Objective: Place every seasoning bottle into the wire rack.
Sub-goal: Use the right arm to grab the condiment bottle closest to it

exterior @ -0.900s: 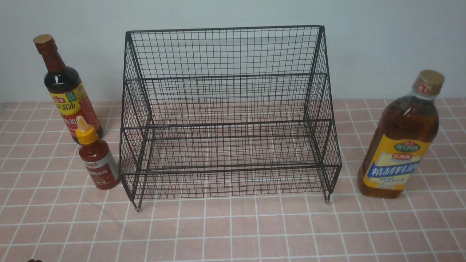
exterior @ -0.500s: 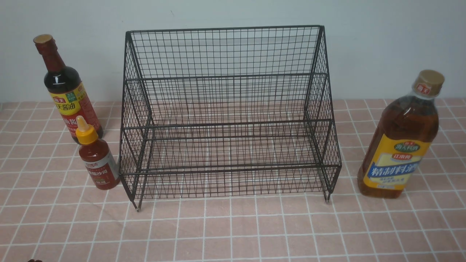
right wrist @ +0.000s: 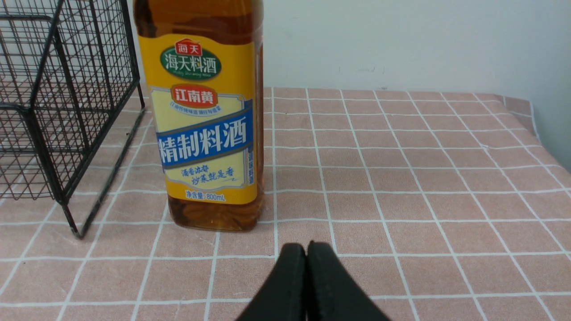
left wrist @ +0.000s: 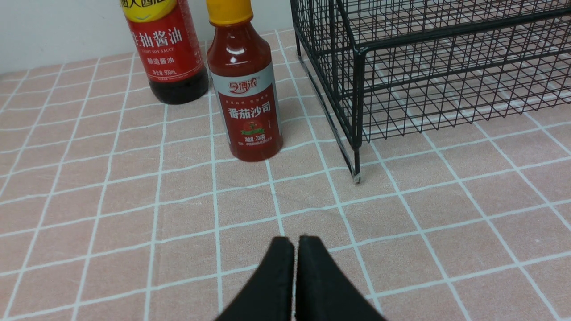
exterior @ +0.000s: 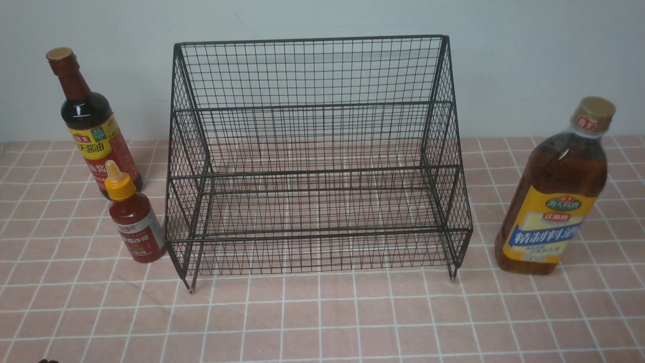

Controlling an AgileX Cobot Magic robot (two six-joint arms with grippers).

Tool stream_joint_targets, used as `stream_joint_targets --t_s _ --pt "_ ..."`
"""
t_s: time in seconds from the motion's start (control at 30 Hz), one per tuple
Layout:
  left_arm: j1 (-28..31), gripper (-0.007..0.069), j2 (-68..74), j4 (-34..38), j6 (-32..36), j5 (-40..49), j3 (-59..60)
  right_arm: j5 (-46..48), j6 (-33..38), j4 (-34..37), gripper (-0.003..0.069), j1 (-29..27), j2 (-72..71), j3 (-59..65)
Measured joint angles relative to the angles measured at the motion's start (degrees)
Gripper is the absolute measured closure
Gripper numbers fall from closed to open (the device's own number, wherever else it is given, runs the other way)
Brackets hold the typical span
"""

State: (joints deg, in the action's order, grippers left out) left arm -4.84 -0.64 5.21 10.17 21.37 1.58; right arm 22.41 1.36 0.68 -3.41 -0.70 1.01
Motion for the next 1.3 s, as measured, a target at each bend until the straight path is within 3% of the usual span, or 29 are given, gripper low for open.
stream_joint_targets --t_s 0.17,0.43,0.67,0.8,0.97,1.23,1.3 --pt "0.00 0.0631 0.00 0.00 0.00 0.00 0.00 -1.87 -0.14 0.71 0.0668 0.00 0.00 0.22" --pt "0.00 0.0631 0.00 0.00 0.00 0.00 0.00 -25.84 -2.85 9.81 0.0668 0.00 0.00 0.64" --pt "0.00 0.0631 0.00 0.00 0.00 0.00 0.00 -29.99 -3.82 12.40 0.0668 0.00 0.00 0.64" --pt "0.00 0.0631 0.00 0.00 0.00 0.00 0.00 -36.89 -12.28 14.18 0.0668 0.00 1.98 0.64" --pt "0.00 0.0631 0.00 0.00 0.00 0.00 0.00 -39.64 -21.57 5.28 0.0668 0.00 13.73 -3.95" --pt "0.00 0.0631 0.00 0.00 0.00 0.00 0.00 -46.58 -24.17 -10.49 0.0634 0.00 39.67 -18.58" --pt "0.00 0.0631 0.00 0.00 0.00 0.00 0.00 -50.58 -26.50 -14.62 0.0587 0.00 47.77 -22.39"
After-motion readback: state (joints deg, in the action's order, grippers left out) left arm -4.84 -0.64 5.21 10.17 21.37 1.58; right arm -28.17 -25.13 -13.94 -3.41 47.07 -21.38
